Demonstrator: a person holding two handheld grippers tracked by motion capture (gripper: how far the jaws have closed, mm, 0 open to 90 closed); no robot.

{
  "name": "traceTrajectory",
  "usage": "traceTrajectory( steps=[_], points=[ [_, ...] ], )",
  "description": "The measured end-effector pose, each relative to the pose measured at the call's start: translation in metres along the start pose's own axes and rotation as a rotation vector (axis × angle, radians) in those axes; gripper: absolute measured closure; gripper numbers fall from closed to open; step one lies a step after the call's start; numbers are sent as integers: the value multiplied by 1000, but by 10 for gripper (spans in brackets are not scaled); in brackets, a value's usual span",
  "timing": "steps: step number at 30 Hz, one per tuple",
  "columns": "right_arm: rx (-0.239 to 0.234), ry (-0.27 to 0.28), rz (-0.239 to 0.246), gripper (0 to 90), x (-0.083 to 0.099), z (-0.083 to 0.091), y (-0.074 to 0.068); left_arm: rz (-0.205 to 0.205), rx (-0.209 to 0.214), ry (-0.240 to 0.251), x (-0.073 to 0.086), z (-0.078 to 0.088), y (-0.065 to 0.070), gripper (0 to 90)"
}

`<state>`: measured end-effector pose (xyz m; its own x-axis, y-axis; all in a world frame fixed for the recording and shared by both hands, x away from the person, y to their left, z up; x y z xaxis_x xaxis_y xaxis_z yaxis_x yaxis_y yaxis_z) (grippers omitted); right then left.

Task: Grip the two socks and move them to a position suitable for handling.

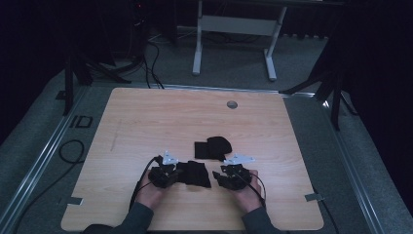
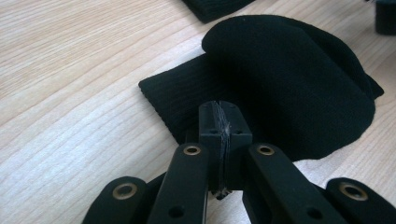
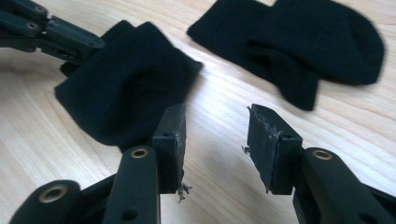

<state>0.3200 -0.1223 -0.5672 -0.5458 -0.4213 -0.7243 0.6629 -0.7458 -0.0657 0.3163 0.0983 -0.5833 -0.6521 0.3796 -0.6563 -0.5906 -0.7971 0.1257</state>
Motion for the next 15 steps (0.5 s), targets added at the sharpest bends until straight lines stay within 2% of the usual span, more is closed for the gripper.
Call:
traceTrajectory(
  steps=[7,12,15],
  points=[
    [-31,0,4,566,0,-6,-10,-17,8,3,-1,-2,6,896],
    [-47,3,-6,560,2,-10,-10,-38,20,3,-1,-4,11,896],
    [-64,-12,-19,607,5,-16,-10,-50,23,5,-1,-4,14,896]
  ],
)
Point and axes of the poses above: each handheld gripper's, and its own axes: z roughly backward along the jaws, x roughly out of its underside, y roughly to its right, the point moved 4 cm from there along -z, roughly forward along the jaws, and after that the axes turned 2 degrees about z, right-handed, at the moved point
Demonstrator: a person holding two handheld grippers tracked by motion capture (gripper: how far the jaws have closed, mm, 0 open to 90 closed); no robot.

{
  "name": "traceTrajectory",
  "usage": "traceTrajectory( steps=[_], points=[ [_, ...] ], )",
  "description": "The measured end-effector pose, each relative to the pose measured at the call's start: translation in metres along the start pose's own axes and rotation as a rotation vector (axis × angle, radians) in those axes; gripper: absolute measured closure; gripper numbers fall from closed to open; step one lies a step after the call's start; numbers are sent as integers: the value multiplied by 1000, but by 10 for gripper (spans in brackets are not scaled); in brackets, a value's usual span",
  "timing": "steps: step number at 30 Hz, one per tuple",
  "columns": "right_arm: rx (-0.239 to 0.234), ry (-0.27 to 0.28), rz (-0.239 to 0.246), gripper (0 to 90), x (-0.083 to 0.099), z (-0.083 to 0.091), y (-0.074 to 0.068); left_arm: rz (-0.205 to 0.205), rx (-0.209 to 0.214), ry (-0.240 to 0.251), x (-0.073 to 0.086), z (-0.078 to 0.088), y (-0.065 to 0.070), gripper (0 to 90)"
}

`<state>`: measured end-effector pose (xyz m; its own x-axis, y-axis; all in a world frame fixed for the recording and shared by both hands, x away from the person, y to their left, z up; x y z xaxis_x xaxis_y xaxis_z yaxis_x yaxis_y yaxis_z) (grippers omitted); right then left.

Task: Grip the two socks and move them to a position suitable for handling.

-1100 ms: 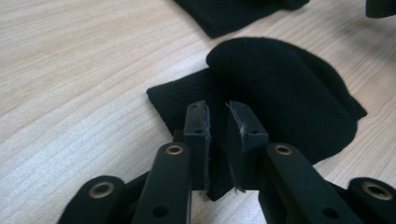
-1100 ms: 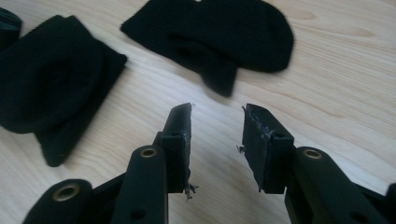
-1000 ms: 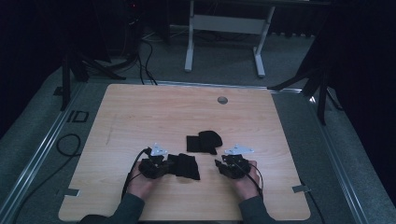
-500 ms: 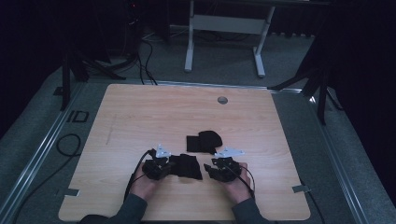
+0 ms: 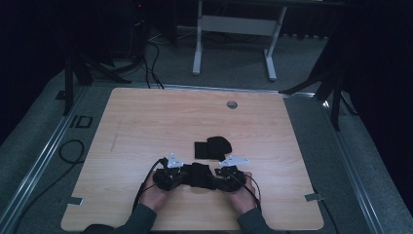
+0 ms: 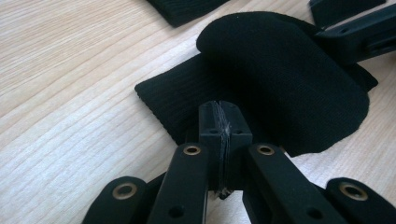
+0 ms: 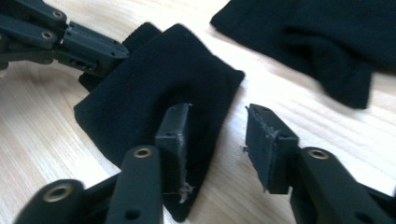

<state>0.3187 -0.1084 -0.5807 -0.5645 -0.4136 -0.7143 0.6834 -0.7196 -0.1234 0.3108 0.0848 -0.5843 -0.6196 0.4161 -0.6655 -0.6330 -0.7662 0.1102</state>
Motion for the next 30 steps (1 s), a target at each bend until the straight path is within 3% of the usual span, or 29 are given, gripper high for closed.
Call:
traceTrajectory(
  steps=[2,7,19,30],
  points=[
    [-9,-8,18,685,1,-2,-2,-5,-1,-1,0,0,0,896],
    [20,1,69,861,0,0,-6,-8,2,0,0,0,0,895],
    [27,13,63,880,-2,10,2,-16,10,-5,1,1,-1,892],
    [53,27,33,883,-2,21,19,-13,6,-9,1,3,-4,892]
  ],
)
Point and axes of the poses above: each handheld gripper's, and its own axes: z roughly backward along the jaws, x roughly out of its underside, y roughly to its right, the point moved 4 cm from there along -z, roughly forward along the jaws, and after that the axes turned 2 degrees about z, right-handed, at the moved point
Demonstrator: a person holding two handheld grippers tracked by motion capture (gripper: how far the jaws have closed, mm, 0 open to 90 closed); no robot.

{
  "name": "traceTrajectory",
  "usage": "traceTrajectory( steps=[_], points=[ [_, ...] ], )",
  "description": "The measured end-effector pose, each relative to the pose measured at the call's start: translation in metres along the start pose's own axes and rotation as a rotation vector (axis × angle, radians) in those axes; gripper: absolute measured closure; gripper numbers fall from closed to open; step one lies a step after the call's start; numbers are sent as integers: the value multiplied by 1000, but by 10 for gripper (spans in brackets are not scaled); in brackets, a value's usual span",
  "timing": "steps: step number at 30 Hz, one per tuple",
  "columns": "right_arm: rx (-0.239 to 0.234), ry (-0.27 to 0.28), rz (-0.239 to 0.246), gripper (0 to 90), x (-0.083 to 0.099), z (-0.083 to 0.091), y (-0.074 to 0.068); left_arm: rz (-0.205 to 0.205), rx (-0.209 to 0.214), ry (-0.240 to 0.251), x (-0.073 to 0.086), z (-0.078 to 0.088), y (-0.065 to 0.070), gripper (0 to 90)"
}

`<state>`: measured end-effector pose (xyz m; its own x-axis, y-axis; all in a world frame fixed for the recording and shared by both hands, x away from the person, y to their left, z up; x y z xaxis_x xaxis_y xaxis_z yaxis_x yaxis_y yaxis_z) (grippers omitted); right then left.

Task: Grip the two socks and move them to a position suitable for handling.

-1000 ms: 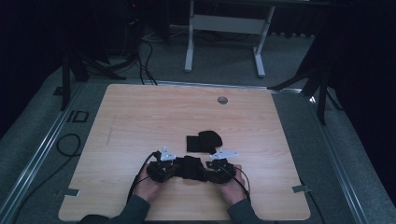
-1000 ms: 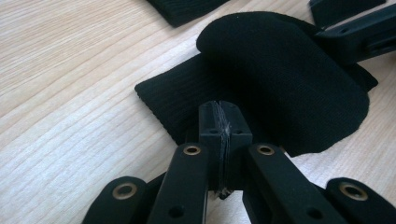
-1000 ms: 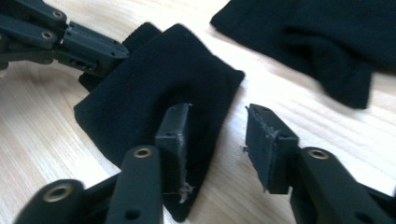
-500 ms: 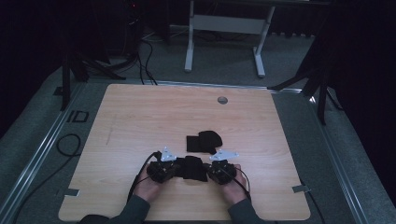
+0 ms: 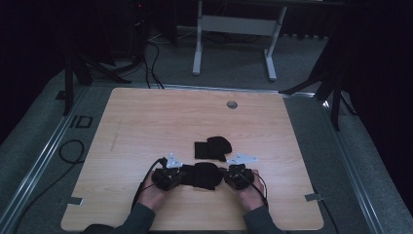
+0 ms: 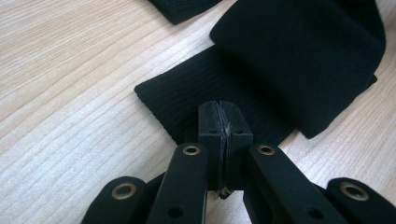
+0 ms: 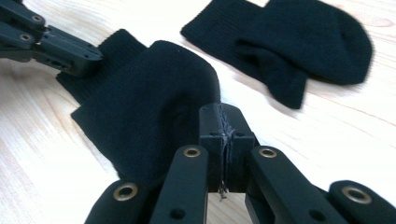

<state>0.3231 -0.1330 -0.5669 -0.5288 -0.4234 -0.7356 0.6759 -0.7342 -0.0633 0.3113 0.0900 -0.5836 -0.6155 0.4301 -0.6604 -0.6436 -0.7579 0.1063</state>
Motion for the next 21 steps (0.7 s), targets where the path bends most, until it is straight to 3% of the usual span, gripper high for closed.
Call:
traceTrajectory(
  steps=[17,21],
  points=[
    [39,-16,-56,884,6,17,26,46,-51,-15,5,10,-23,885],
    [48,-28,-69,884,10,20,30,50,-88,-22,7,15,-33,881]
  ],
)
Point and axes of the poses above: each handheld gripper's, and its own axes: z roughly backward along the jaws, x roughly out of its underside, y roughly to its right, the point moved 4 cm from there along -z, roughly forward along the jaws, and after that the axes turned 2 degrees about z, right-handed, at the moved point
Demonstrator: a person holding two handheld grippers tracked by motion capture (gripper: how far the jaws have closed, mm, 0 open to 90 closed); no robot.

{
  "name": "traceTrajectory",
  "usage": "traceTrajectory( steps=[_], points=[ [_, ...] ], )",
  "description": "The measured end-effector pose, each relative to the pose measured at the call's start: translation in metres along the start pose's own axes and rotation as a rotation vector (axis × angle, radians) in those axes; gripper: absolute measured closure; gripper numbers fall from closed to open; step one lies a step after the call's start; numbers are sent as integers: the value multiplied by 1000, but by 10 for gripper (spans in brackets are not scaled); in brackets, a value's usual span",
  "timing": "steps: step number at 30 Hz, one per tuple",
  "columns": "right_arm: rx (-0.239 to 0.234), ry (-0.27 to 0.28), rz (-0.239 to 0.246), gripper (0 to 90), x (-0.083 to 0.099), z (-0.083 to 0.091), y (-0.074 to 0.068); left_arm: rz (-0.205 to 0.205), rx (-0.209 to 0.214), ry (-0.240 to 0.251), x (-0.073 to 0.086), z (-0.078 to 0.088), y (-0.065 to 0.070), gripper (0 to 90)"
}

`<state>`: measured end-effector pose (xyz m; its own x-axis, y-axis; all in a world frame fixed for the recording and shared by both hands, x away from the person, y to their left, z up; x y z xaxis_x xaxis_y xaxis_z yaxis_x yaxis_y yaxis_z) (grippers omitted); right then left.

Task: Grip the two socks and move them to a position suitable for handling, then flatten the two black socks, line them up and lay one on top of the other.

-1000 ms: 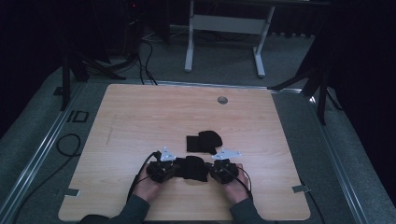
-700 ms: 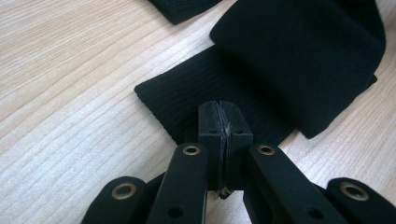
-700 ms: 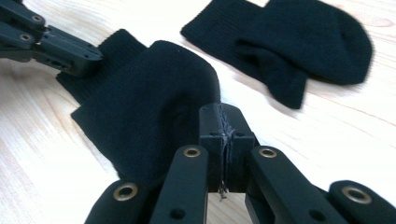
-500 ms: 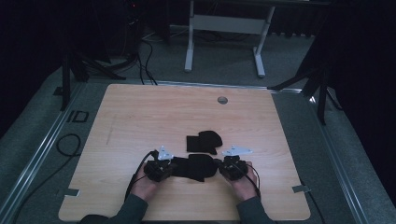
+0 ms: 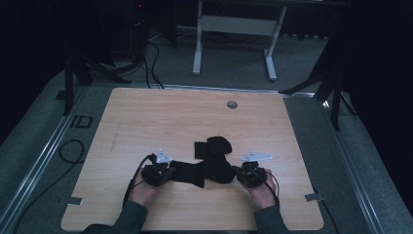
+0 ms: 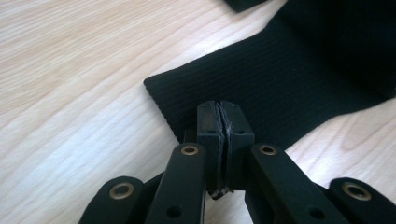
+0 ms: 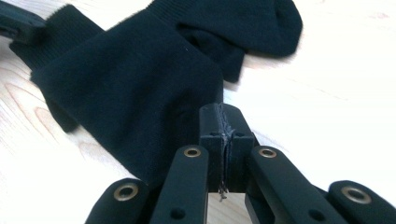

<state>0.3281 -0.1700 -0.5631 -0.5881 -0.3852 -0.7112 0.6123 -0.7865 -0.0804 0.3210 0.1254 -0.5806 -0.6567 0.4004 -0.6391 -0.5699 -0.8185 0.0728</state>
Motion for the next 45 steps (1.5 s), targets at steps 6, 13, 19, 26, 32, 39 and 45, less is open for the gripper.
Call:
traceTrajectory(
  steps=[6,13,19,26,32,39,45],
  points=[
    [-10,-31,-10,885,11,5,2,20,-40,-3,3,5,-14,876],
    [-3,-81,28,881,17,0,1,10,-73,1,2,4,-15,857],
    [42,-75,29,799,15,0,7,11,-65,13,1,3,-16,825],
    [43,2,4,690,8,11,13,35,-31,67,-2,6,-18,719],
    [43,34,-3,670,3,13,13,60,-26,90,-4,8,-19,655],
    [44,39,1,654,0,10,14,64,-26,101,-5,8,-18,635],
    [60,34,-2,650,0,6,16,61,-17,110,-4,6,-13,621]
  ],
)
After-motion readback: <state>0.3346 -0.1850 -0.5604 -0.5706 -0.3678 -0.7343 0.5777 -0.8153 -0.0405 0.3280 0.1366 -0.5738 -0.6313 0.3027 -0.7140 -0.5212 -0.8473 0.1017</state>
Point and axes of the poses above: each handheld gripper's, and its own axes: z roughly backward along the jaws, x roughly out of its underside, y roughly to its right, the point moved 4 cm from there along -z, roughly forward along the jaws, and after that the axes turned 2 degrees about z, right-handed, at the moved point
